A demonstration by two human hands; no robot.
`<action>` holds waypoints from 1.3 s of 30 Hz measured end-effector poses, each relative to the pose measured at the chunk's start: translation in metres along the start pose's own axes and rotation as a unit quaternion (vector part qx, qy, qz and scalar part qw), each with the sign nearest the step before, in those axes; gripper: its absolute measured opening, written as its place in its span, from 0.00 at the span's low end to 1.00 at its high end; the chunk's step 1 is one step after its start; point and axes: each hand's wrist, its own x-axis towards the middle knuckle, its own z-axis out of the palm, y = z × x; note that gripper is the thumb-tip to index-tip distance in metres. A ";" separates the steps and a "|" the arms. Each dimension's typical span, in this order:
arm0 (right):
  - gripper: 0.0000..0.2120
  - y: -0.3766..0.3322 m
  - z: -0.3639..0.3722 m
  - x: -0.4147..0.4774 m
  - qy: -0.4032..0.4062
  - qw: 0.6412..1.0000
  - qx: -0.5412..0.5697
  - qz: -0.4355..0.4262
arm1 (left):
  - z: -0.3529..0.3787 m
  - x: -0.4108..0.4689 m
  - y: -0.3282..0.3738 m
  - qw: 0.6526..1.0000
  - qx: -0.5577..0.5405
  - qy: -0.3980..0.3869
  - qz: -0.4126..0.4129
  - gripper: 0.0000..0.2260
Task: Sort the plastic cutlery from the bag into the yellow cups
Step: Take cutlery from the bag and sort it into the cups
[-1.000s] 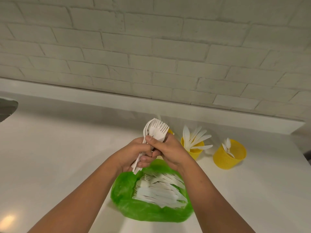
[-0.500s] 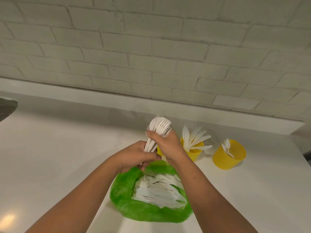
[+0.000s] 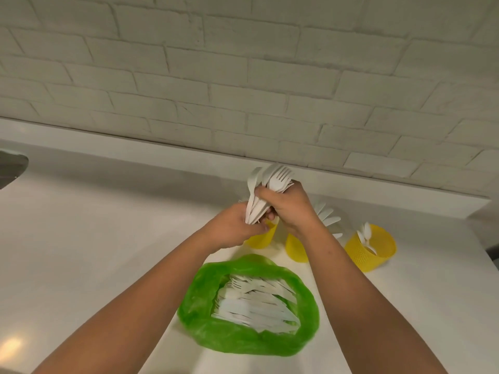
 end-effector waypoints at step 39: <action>0.12 0.035 -0.004 0.017 0.099 0.935 -0.336 -0.044 | 0.005 0.030 -0.068 0.894 0.420 0.154 0.023 0.09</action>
